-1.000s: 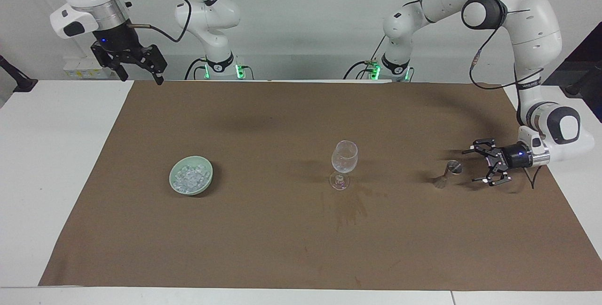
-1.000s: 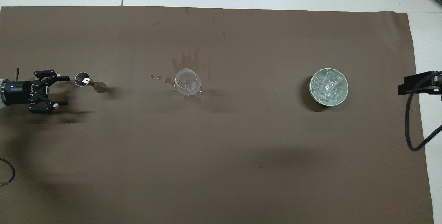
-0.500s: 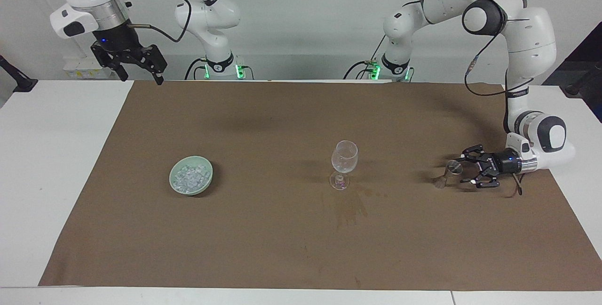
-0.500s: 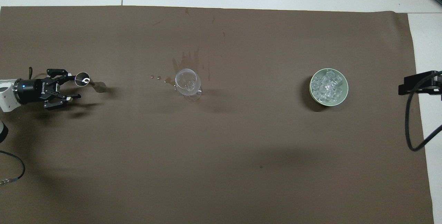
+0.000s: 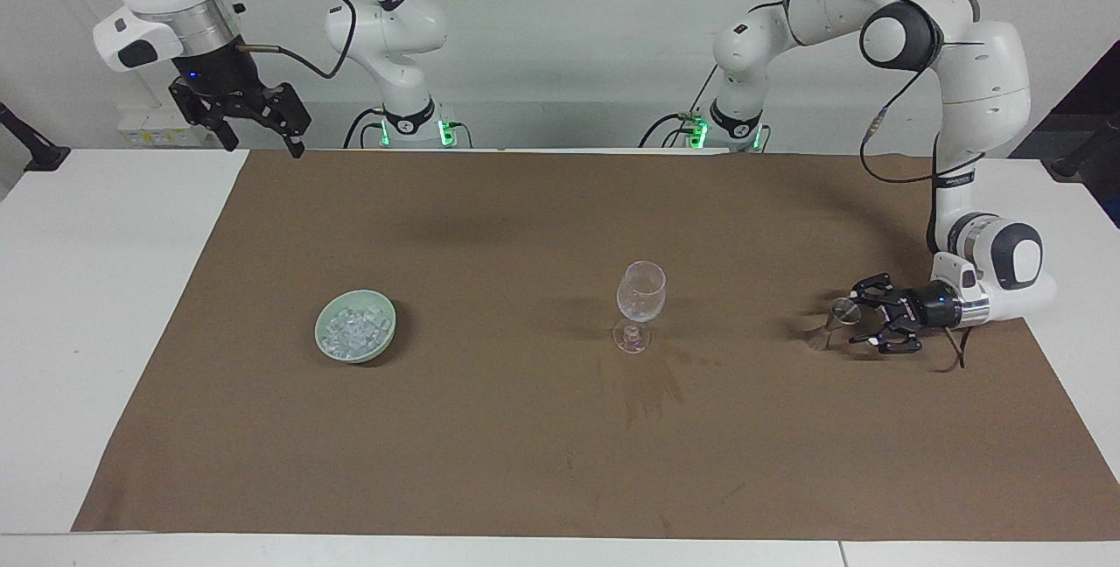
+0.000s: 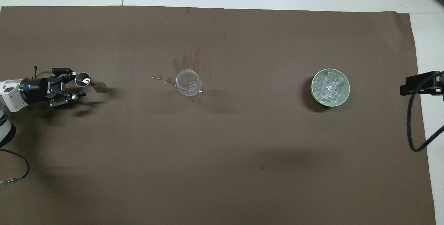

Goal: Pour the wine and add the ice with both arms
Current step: 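Reach the left gripper to the small dark metal cup, then close the left gripper around the small metal cup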

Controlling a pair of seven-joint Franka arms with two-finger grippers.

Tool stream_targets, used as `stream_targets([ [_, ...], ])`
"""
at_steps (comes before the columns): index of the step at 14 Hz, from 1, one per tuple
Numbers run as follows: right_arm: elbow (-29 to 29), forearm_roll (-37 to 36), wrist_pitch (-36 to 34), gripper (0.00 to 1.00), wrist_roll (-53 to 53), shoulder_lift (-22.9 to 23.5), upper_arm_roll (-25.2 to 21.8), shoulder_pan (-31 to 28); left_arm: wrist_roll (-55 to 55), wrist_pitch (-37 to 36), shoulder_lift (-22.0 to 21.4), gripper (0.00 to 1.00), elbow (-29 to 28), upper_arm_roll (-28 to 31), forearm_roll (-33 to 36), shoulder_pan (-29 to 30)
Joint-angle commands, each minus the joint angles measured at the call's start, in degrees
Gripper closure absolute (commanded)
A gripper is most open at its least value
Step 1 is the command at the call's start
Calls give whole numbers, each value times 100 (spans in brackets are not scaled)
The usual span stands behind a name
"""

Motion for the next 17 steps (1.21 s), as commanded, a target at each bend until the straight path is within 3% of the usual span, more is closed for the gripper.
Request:
stream_targets([
  [1, -67, 125, 55, 0, -16, -69, 30, -65, 151, -76, 163, 34, -44, -80, -197, 59],
  [17, -67, 134, 55, 0, -16, -69, 21, -56, 458, -102, 243, 41, -140, -186, -373, 15],
])
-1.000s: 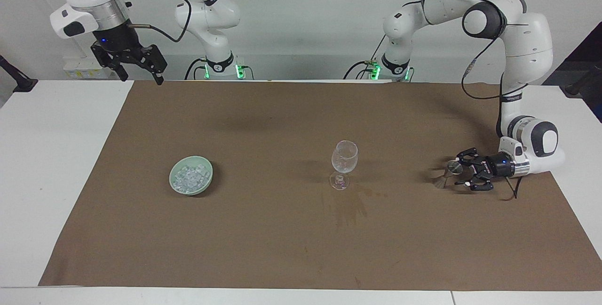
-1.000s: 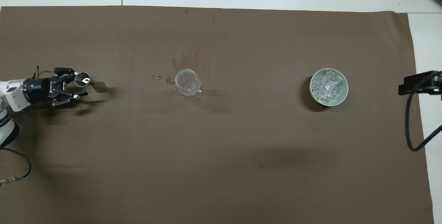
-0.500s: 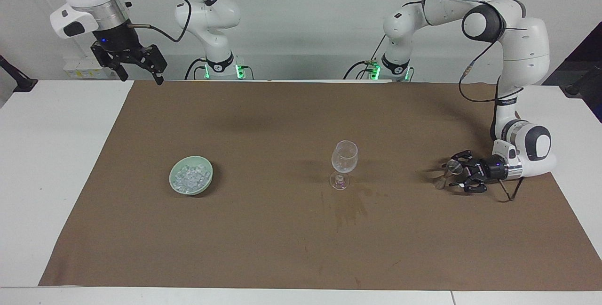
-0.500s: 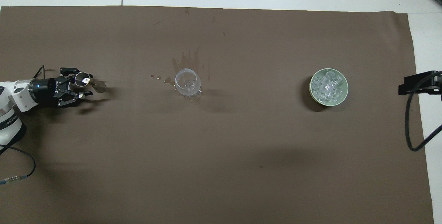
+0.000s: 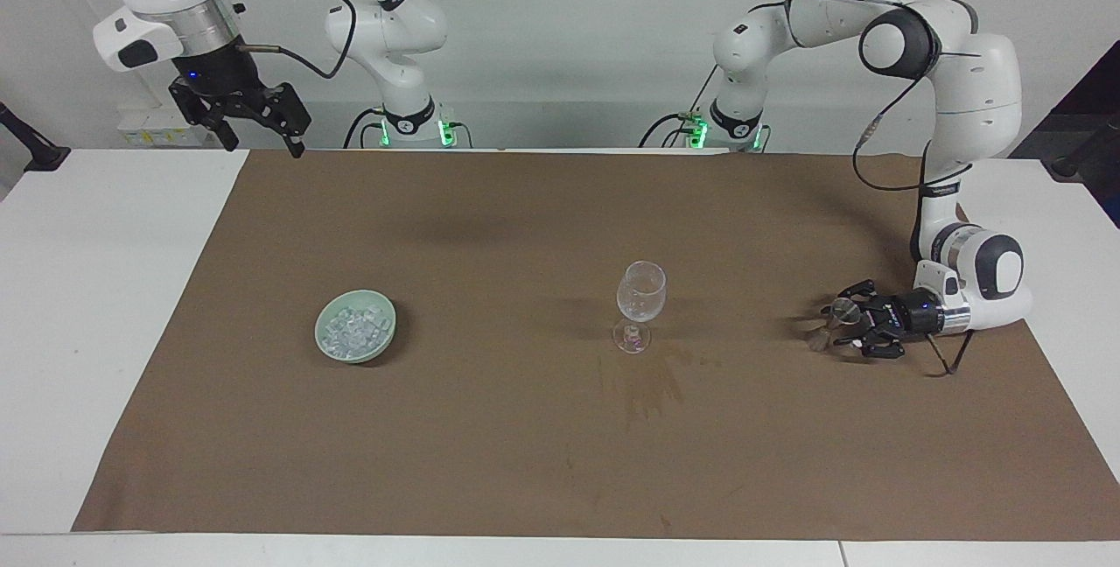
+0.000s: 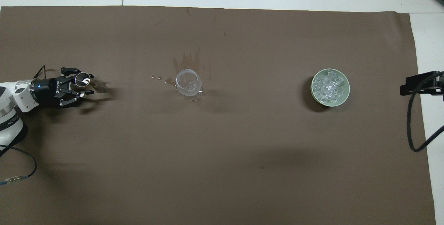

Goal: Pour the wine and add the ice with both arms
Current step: 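Close the left gripper around the small metal cup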

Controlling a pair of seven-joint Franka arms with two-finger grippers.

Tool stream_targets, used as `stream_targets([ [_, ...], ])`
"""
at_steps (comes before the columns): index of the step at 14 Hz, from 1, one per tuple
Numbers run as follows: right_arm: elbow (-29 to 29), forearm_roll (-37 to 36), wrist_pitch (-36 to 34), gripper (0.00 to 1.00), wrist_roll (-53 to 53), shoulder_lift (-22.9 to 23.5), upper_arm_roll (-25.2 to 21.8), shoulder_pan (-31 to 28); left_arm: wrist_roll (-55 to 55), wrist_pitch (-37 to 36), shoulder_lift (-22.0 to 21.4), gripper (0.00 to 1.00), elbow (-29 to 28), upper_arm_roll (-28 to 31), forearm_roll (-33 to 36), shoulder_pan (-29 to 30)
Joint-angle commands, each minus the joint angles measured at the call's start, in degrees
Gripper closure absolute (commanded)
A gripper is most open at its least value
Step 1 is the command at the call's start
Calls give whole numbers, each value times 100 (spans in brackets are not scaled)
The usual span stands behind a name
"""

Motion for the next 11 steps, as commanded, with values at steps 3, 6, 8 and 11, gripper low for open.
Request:
stream_targets([
  [3, -66, 134, 55, 0, -16, -69, 30, -65, 281, -91, 25, 47, -103, -4, -147, 5],
  [6, -66, 134, 55, 0, -16, -69, 30, -57, 300, -82, 16, 52, -112, -4, -147, -39],
  [8, -66, 125, 55, 0, -16, -69, 21, -57, 326, -91, 16, 54, -112, -4, -147, -39],
  [11, -66, 134, 55, 0, -16, -69, 30, -57, 440, -91, 16, 62, -112, -4, -138, -31],
])
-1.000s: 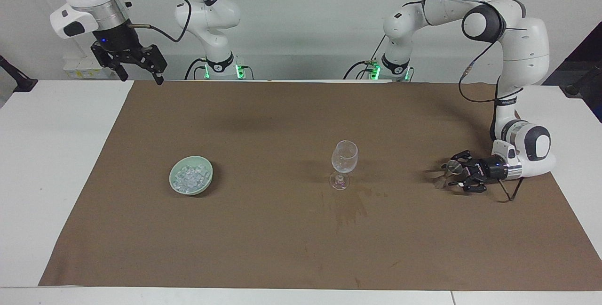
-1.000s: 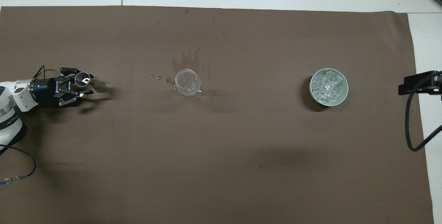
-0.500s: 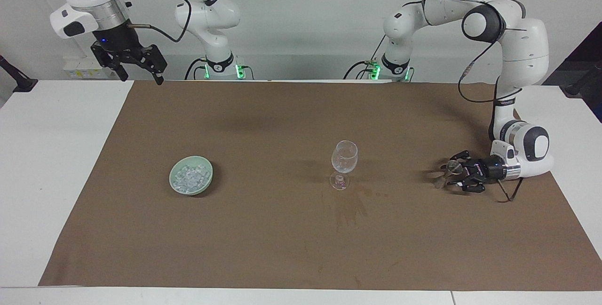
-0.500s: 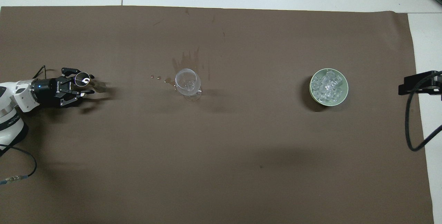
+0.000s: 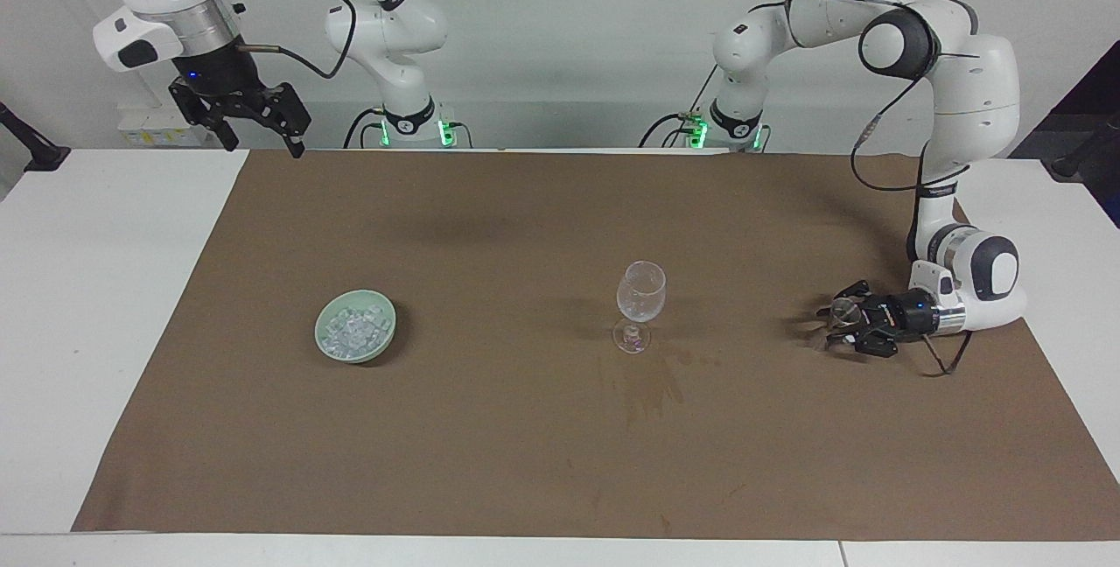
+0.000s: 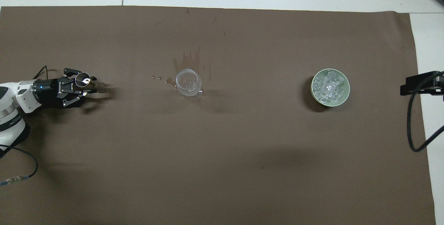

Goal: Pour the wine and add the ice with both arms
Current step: 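Close the left gripper around the small metal cup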

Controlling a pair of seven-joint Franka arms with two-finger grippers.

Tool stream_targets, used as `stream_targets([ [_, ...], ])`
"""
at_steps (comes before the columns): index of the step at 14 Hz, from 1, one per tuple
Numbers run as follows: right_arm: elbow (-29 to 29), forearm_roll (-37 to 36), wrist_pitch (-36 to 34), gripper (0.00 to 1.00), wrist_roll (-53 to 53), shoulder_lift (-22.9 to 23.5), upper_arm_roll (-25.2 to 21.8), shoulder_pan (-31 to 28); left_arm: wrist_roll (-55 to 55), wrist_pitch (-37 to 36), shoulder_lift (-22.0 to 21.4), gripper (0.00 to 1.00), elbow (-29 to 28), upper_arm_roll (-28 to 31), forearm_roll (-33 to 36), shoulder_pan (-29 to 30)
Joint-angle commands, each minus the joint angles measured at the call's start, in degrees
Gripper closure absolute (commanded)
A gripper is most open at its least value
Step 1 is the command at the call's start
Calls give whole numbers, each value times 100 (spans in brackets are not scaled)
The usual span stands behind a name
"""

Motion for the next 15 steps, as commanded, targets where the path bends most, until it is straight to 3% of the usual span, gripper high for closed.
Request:
stream_targets([
  [1, -66, 134, 55, 0, -16, -69, 30, -57, 207, -69, 11, 62, -66, 38, -130, -25],
  [5, -66, 134, 55, 0, -16, -69, 30, -65, 207, -69, 2, 86, -66, 38, -130, -16],
  [8, -66, 125, 55, 0, -16, -69, 30, -65, 189, -69, -33, 97, -32, 38, -122, -33],
  [15, -66, 125, 55, 0, -16, -69, 30, -65, -293, -25, -787, 100, -31, -32, -174, -305],
])
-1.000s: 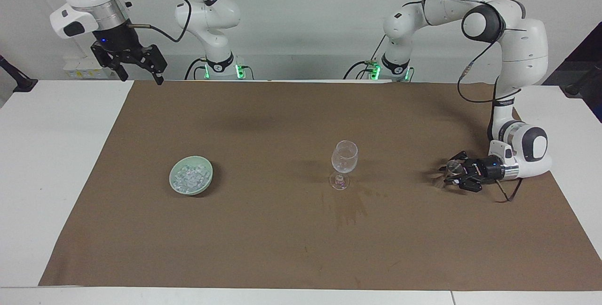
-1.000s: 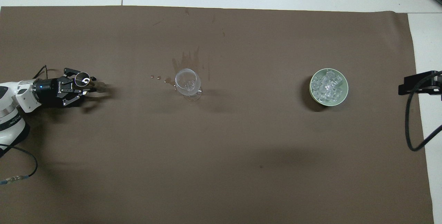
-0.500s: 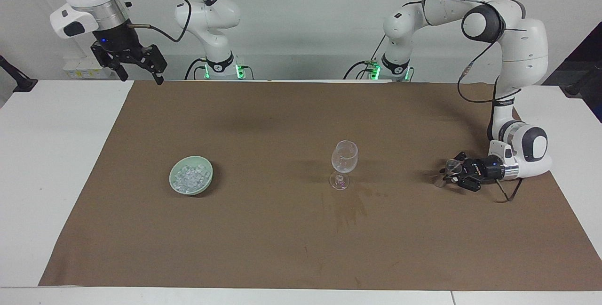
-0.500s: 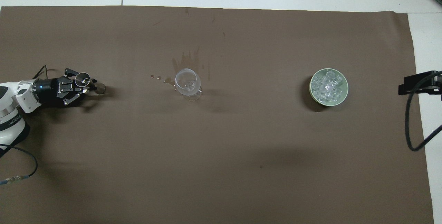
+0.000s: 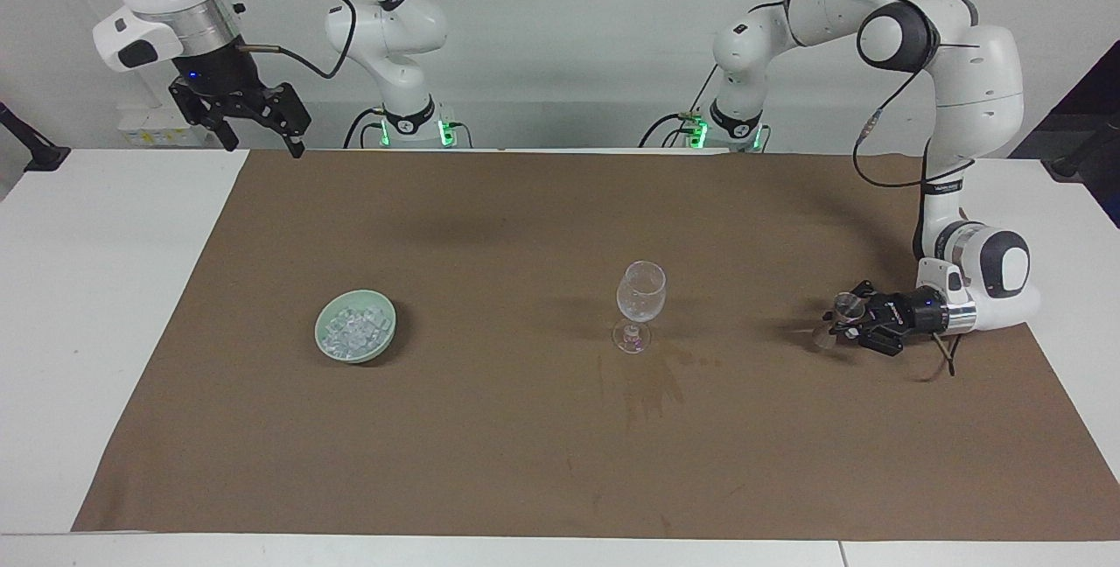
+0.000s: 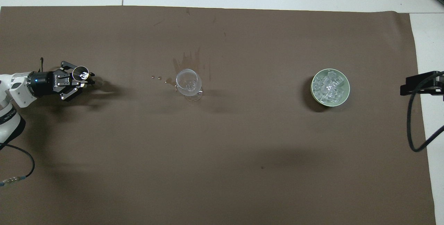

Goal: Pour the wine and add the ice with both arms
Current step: 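Lift the metal cup with the left gripper toward the clear glass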

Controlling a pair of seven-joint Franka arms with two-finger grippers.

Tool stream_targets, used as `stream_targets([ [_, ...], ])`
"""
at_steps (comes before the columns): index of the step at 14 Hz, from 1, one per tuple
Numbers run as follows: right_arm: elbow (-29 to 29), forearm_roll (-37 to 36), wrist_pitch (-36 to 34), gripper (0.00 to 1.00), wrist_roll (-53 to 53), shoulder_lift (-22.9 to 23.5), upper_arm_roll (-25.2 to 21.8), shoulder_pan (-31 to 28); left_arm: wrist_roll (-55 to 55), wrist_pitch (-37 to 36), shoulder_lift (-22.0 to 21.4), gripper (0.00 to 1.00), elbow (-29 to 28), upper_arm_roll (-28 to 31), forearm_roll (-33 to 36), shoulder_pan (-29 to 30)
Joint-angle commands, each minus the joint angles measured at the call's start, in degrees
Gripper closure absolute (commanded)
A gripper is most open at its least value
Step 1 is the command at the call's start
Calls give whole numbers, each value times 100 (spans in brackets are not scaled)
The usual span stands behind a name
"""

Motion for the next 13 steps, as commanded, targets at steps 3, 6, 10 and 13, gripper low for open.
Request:
stream_targets([
  [3, -66, 125, 55, 0, -16, -69, 21, -65, -248, 8, -830, 100, -345, 91, -177, -649],
  [6, -66, 134, 55, 0, -16, -69, 30, -65, -292, 166, -1059, 100, -706, 91, -545, -1062],
  [10, -66, 125, 55, 0, -16, -69, 30, -65, -309, 333, -1349, 100, -892, 99, -784, -1546],
  [13, -66, 125, 55, 0, -16, -69, 30, -65, -414, 543, -1568, 100, -944, 108, -775, -1757],
])
